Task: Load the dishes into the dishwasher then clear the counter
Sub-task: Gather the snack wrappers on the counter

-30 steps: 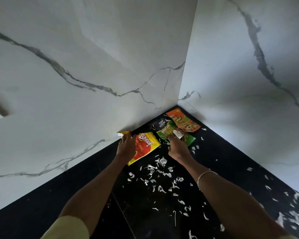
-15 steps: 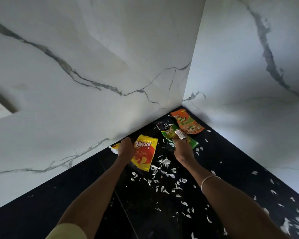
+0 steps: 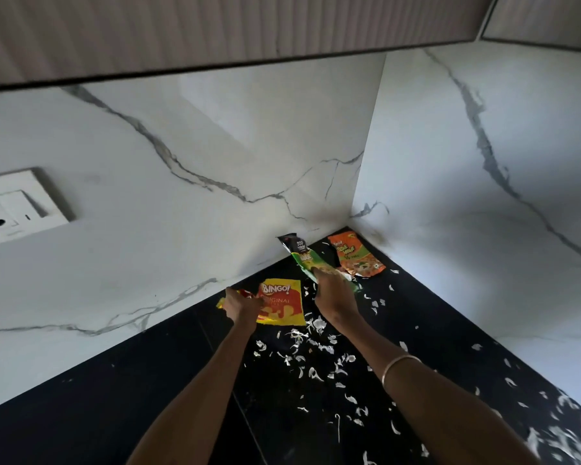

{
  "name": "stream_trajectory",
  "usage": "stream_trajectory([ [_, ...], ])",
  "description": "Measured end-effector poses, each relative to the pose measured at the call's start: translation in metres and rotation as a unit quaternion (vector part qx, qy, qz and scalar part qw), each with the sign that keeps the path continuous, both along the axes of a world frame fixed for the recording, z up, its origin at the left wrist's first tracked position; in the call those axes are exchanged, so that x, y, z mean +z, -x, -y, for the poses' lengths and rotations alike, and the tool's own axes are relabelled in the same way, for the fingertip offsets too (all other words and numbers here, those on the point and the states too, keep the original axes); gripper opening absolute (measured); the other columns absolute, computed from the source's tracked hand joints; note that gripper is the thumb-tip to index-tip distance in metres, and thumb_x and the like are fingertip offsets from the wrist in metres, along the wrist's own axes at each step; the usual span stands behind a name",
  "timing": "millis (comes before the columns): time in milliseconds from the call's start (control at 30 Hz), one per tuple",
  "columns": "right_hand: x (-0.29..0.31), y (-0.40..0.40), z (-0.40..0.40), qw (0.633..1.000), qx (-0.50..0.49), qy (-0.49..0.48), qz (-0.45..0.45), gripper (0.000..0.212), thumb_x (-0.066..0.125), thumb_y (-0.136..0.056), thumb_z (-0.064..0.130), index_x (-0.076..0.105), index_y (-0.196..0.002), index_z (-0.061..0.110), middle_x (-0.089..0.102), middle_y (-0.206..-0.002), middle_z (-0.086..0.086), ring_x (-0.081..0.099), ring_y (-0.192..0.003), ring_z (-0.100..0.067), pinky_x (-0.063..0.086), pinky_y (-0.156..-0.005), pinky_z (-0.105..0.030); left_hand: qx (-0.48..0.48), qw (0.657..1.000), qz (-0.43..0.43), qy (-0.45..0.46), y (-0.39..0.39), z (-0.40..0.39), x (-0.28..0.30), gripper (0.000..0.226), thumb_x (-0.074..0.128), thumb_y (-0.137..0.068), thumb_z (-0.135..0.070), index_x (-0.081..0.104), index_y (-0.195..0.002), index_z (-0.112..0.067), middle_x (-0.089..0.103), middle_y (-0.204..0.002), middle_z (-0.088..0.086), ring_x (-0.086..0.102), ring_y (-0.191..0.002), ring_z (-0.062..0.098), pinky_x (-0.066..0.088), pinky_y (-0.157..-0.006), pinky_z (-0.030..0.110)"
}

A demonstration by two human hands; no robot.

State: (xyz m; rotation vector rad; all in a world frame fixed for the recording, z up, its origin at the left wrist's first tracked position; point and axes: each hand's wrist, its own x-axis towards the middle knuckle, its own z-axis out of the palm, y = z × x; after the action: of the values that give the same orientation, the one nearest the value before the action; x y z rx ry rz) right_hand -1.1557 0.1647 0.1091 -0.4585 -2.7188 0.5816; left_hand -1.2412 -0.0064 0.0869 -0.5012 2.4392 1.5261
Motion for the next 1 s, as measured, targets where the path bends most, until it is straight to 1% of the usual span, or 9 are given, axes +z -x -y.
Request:
stream_trajectory([
  [167, 0.013, 0.002, 0.030, 0.998, 0.064, -0.015, 0.011, 0.023, 0.061, -0.094, 0.028, 0.065, -0.113, 0.017, 0.073, -0.092, 0.002, 0.070, -0.076, -0.011, 0.059, -0.064, -0.027, 0.055, 0.991, 0.054, -0.109, -0.011, -0.003, 0.013, 0.037, 0.071, -0.083, -0.009, 0.050, -0.111, 0.002, 0.058, -0.107, 0.014, 0.061, -0.096, 0.030, 0.049, -0.067, 0.034],
  [233, 0.016, 0.002, 0.041, 0.996, 0.082, -0.023, 0.000, 0.025, 0.062, -0.092, 0.029, 0.066, -0.114, 0.018, 0.073, -0.092, 0.001, 0.070, -0.079, -0.014, 0.058, -0.070, -0.031, 0.056, 0.983, 0.063, -0.161, -0.012, -0.005, 0.012, 0.037, 0.070, -0.080, -0.004, 0.047, -0.109, 0.002, 0.059, -0.101, 0.016, 0.063, -0.088, 0.028, 0.054, -0.063, 0.035],
  [300, 0.019, 0.001, 0.053, 0.994, 0.099, -0.036, -0.010, 0.022, 0.060, -0.092, 0.033, 0.069, -0.108, 0.020, 0.072, -0.090, 0.001, 0.068, -0.081, -0.018, 0.056, -0.073, -0.032, 0.045, 0.973, 0.075, -0.216, -0.010, -0.005, 0.009, 0.041, 0.068, -0.073, 0.002, 0.051, -0.110, 0.005, 0.064, -0.102, 0.022, 0.067, -0.085, 0.033, 0.060, -0.072, 0.045],
  [400, 0.015, 0.003, 0.068, 0.992, 0.110, -0.053, 0.020, 0.020, 0.061, -0.091, 0.033, 0.070, -0.104, 0.020, 0.071, -0.089, -0.001, 0.067, -0.083, -0.021, 0.053, -0.075, -0.034, 0.046, 0.946, 0.070, -0.314, -0.020, -0.003, 0.019, 0.018, 0.055, -0.076, 0.010, 0.064, -0.090, 0.003, 0.067, -0.074, 0.018, 0.065, -0.064, 0.029, 0.057, -0.065, 0.038],
  [567, 0.009, 0.002, 0.079, 0.988, 0.146, 0.010, 0.057, 0.021, 0.056, -0.092, 0.023, 0.070, -0.102, 0.012, 0.071, -0.088, -0.007, 0.068, -0.083, -0.026, 0.055, -0.075, -0.038, 0.086, 0.916, 0.066, -0.386, -0.023, 0.000, 0.023, 0.010, 0.062, -0.068, -0.017, 0.059, -0.070, -0.008, 0.055, -0.061, 0.009, 0.048, -0.050, 0.021, 0.042, -0.052, 0.030],
  [667, 0.003, 0.005, 0.073, 0.979, 0.179, 0.056, 0.078, 0.021, 0.056, -0.089, 0.025, 0.069, -0.097, 0.011, 0.070, -0.084, -0.008, 0.067, -0.077, -0.026, 0.056, -0.074, -0.041, 0.047, 0.937, 0.059, -0.342, -0.015, 0.002, 0.009, 0.028, 0.082, -0.068, -0.026, 0.070, -0.084, -0.006, 0.065, -0.070, 0.007, 0.057, -0.058, 0.019, 0.050, -0.061, 0.031],
  [800, -0.005, 0.008, 0.049, 0.967, 0.181, 0.150, 0.099, 0.032, 0.055, -0.095, 0.042, 0.067, -0.083, 0.015, 0.063, -0.068, 0.002, 0.061, -0.060, -0.012, 0.052, -0.060, -0.027, 0.036, 0.963, 0.059, -0.259, -0.005, 0.000, -0.026, 0.045, 0.076, -0.061, -0.006, 0.071, -0.105, -0.011, 0.072, -0.092, 0.017, 0.068, -0.072, 0.026, 0.060, -0.071, 0.041],
  [900, -0.014, 0.009, 0.012, 0.973, 0.111, 0.201, -0.030, 0.038, 0.046, -0.102, 0.038, 0.069, -0.091, 0.010, 0.068, -0.068, -0.003, 0.066, -0.055, -0.009, 0.056, -0.047, -0.032, 0.044, 0.973, 0.071, -0.213, 0.006, 0.004, -0.054, 0.041, 0.073, -0.069, -0.001, 0.069, -0.108, -0.013, 0.074, -0.087, 0.012, 0.072, -0.075, 0.032, 0.061, -0.069, 0.053],
  [1000, -0.034, 0.025, -0.039, 0.985, -0.008, 0.150, -0.085, 0.021, 0.053, -0.099, 0.023, 0.068, -0.107, 0.011, 0.073, -0.093, -0.007, 0.070, -0.080, -0.014, 0.061, -0.068, -0.033, 0.022, 0.982, 0.057, -0.177, 0.000, 0.009, -0.075, 0.039, 0.074, -0.069, -0.003, 0.068, -0.106, -0.015, 0.074, -0.083, 0.012, 0.072, -0.072, 0.034, 0.059, -0.064, 0.056],
])
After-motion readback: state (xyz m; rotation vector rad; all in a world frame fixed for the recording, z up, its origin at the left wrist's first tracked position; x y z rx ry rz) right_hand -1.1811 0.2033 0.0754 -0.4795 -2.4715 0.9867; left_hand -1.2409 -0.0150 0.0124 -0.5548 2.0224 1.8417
